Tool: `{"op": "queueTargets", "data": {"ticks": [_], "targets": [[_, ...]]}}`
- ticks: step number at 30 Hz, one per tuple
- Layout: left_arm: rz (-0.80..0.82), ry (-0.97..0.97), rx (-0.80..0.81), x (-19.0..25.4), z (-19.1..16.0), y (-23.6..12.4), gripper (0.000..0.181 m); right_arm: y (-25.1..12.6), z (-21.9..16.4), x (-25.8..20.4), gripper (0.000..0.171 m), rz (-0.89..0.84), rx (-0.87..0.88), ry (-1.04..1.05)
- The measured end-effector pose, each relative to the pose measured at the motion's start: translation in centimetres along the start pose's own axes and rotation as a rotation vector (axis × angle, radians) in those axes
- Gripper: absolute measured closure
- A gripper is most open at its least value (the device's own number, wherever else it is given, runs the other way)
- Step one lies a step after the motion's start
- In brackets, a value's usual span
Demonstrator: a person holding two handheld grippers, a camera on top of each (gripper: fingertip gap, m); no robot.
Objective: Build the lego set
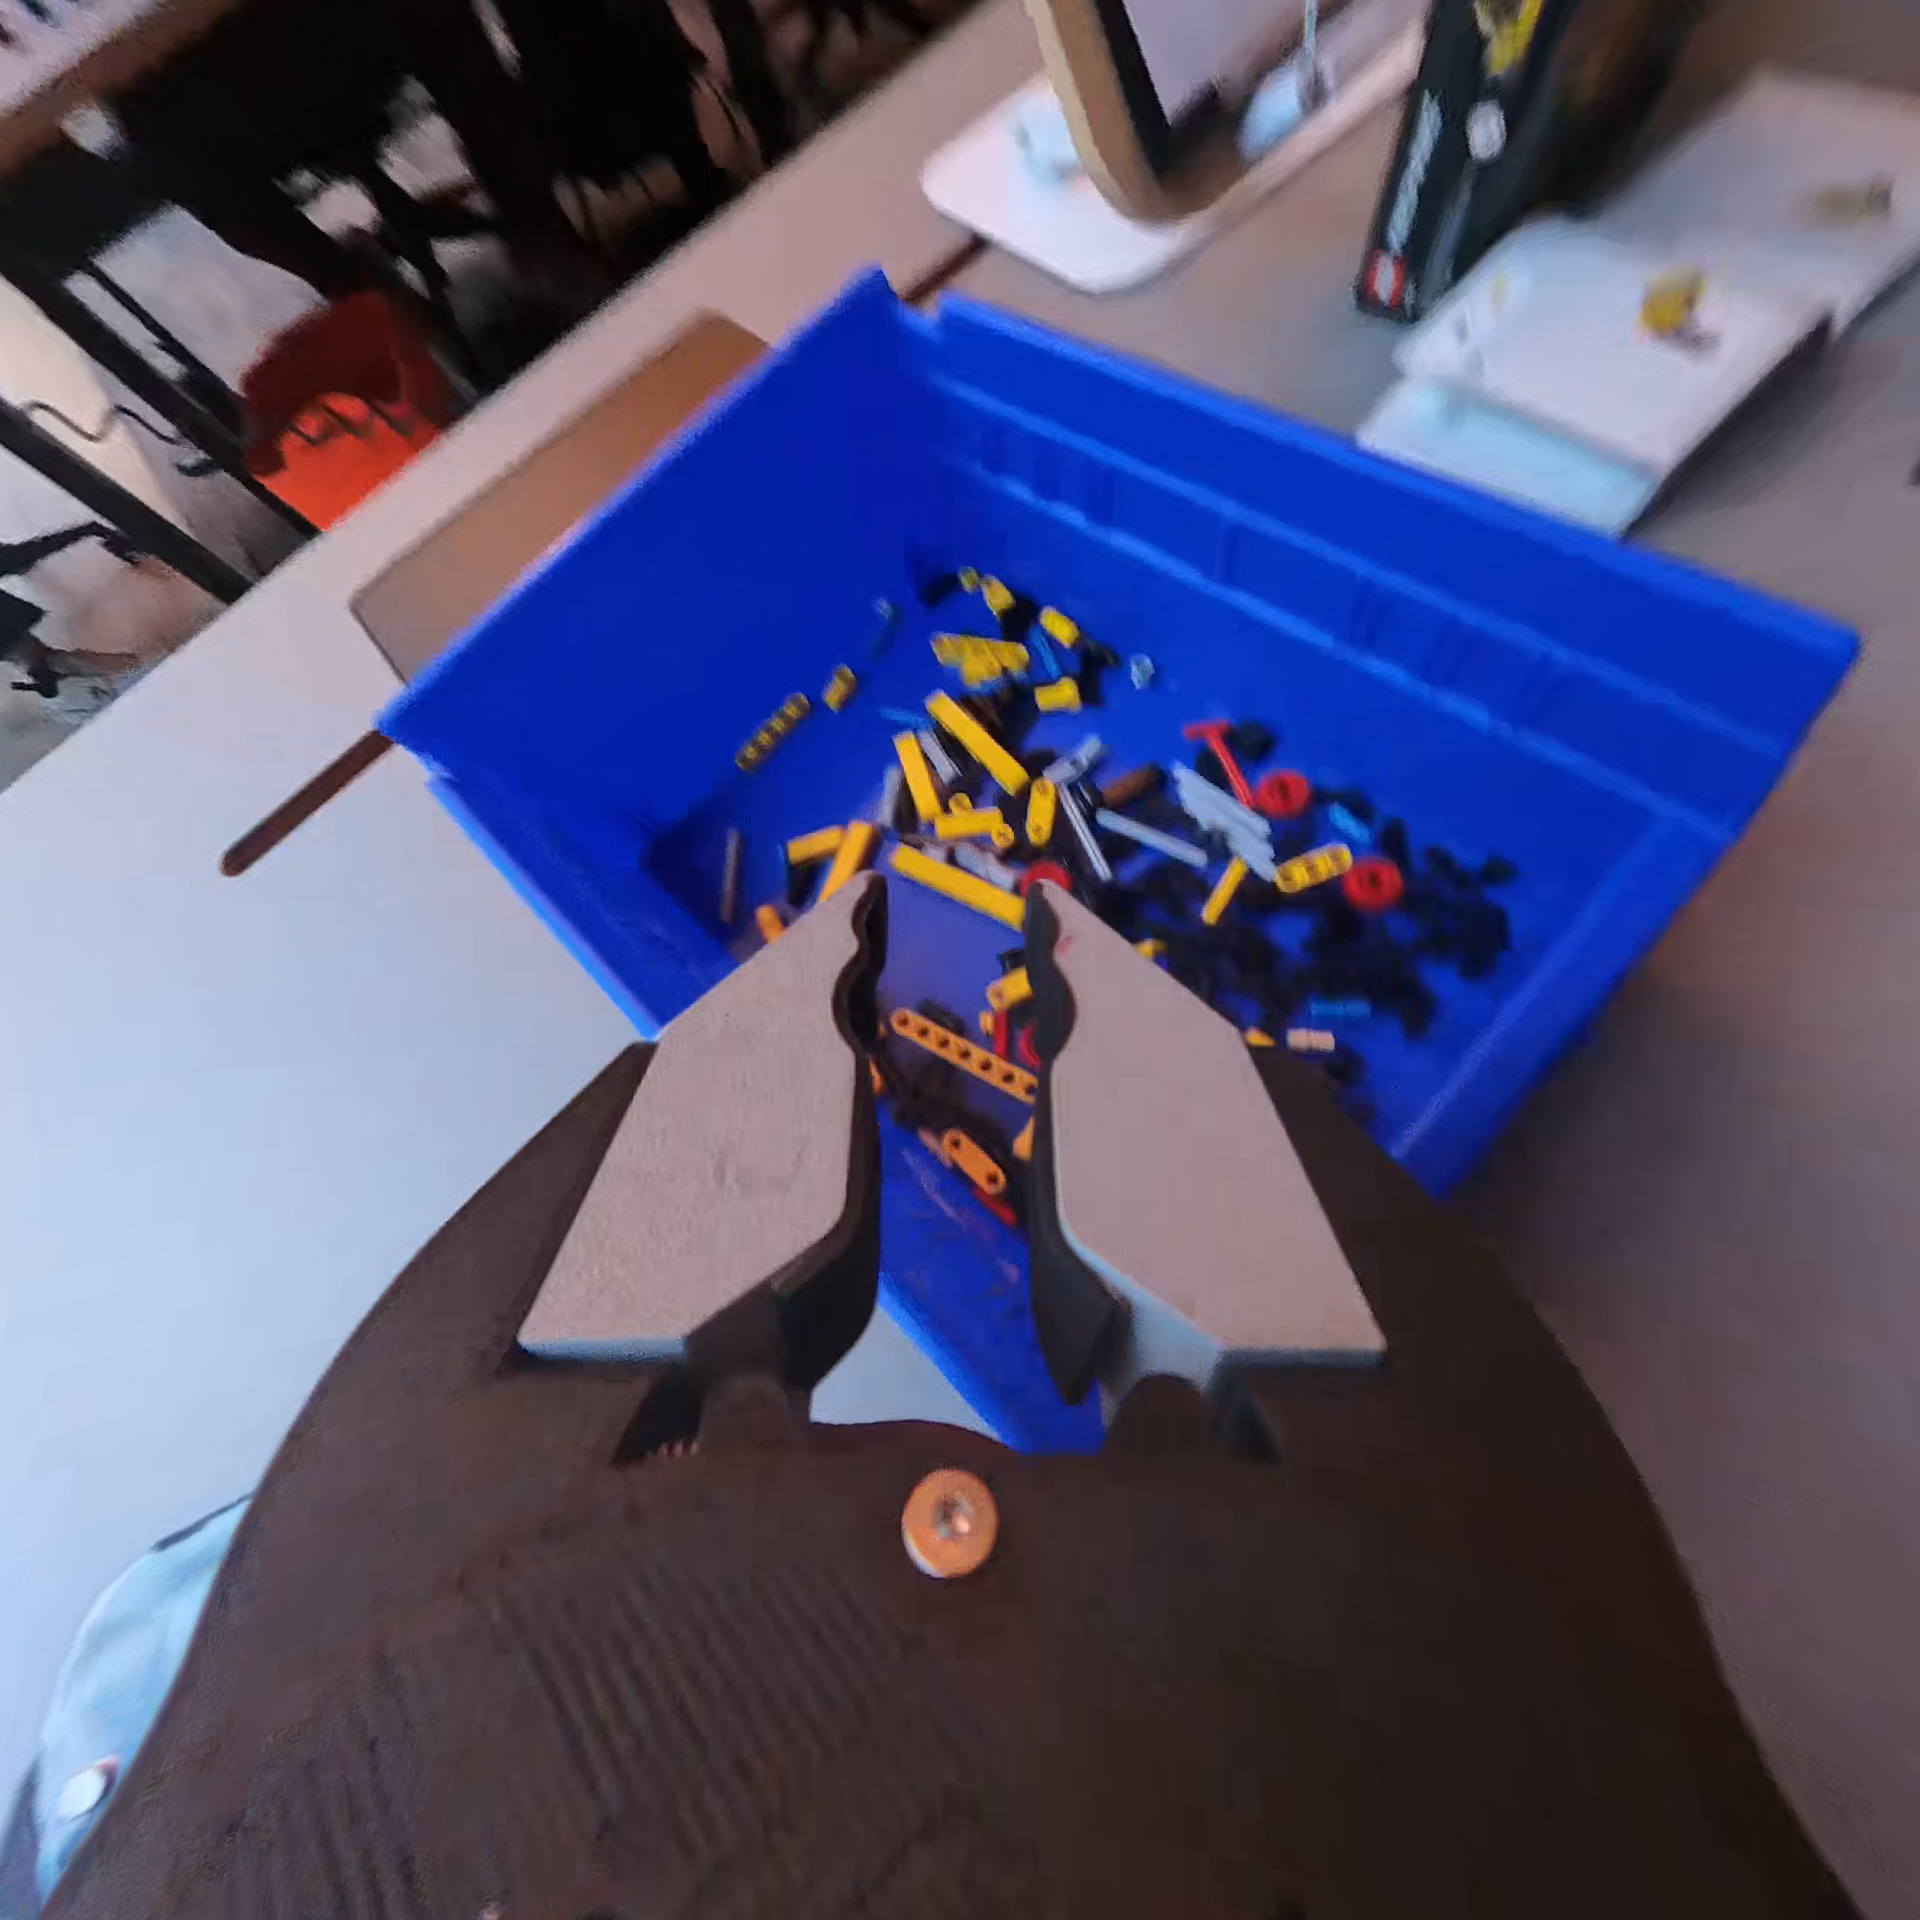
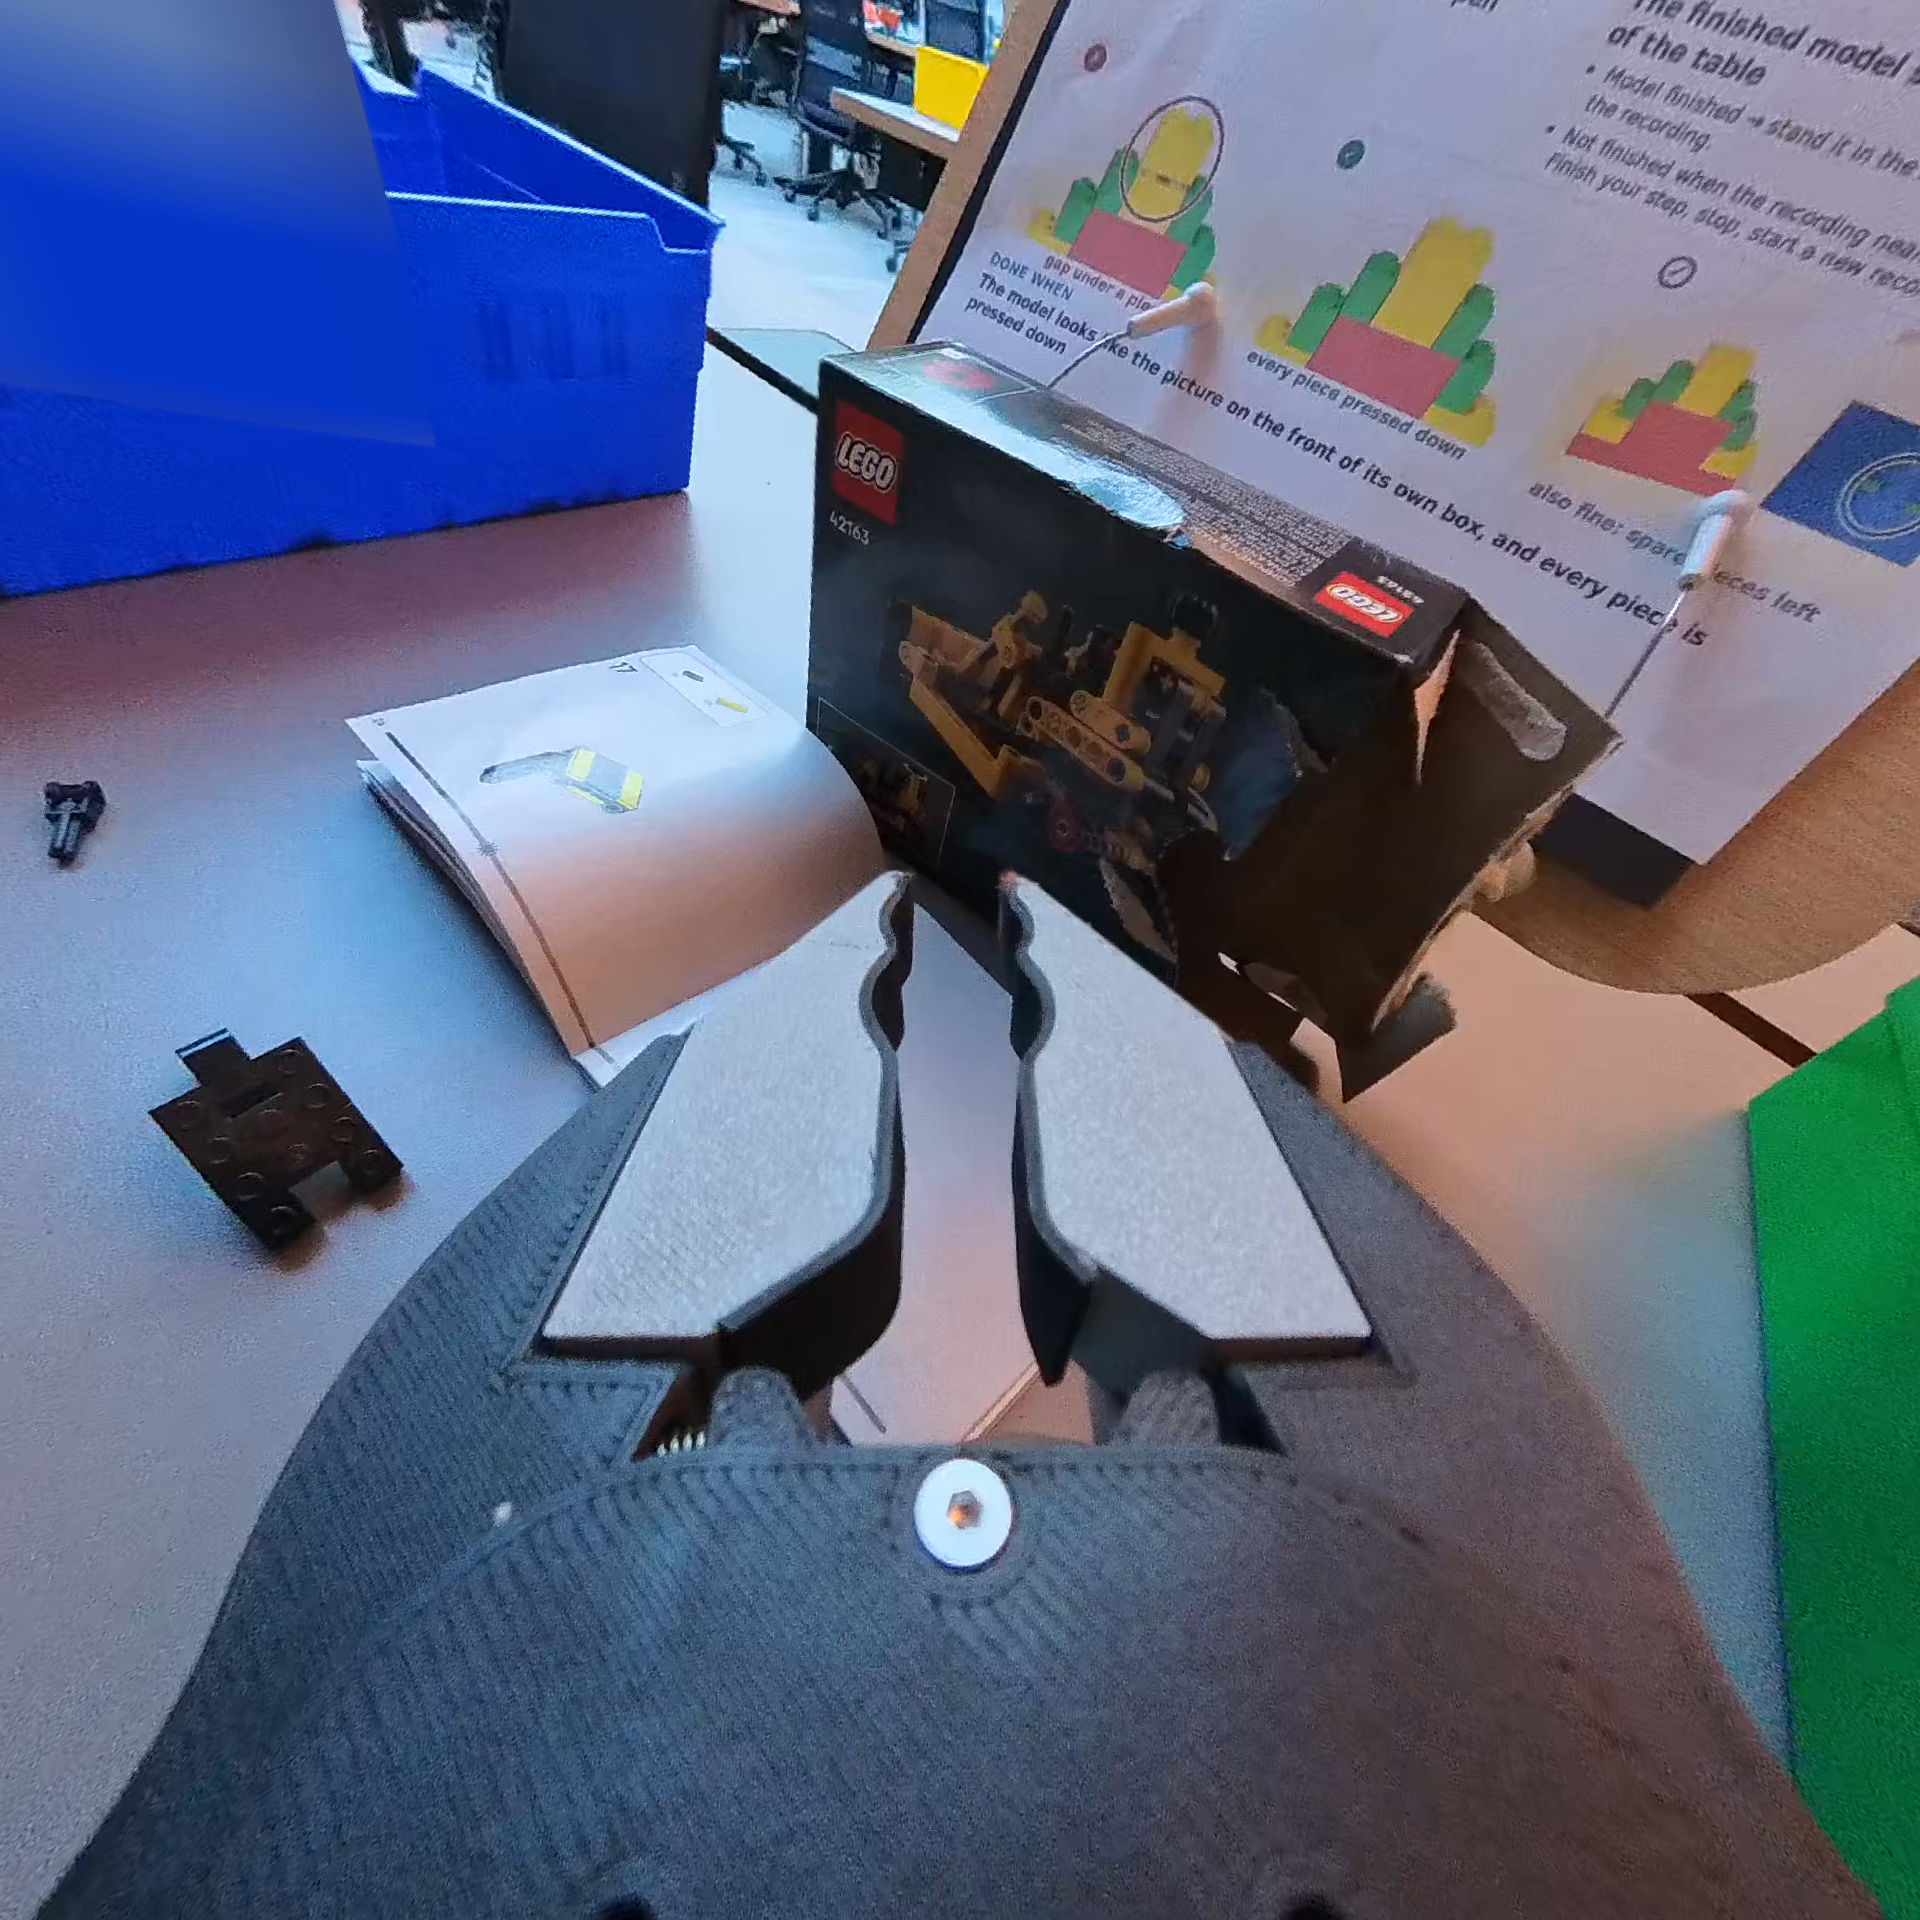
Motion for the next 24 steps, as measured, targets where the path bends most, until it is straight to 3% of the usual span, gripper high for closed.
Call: {"op": "queueTargets", "data": {"ticks": [4, 8, 13, 24], "targets": [[0.094, 0.036, 0.012, -1.4, 0.1, 0.1, 0.16, 0.0, 0.1, 0.1, 0.159, -0.016, 0.008, -0.014], [0.24, -0.117, 0.23, -4.1, 0.9, 0.3, 0.158, 0.0, 0.1, 0.2, 0.159, -0.032, 0.004, -0.032], [0.323, -0.171, 0.49, -4.9, 1.1, -0.8, 0.173, 0.0, 0.0, 0.3, 0.158, -0.034, -0.001, -0.028], [0.375, -0.158, 0.493, -5.2, 0.3, -0.4, 0.171, 0.1, -0.1, 0.1, 0.159, -0.029, -0.01, -0.039]]}}
Point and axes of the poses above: each gripper's, where its closed fingertips meet, y out along the fingers, z out of its top, x = y × z across the jaws, the point moved 5 cm from there along -y, back along the fingers, and after that the axes turned 13 degrees about x, right-handed, at the moved point
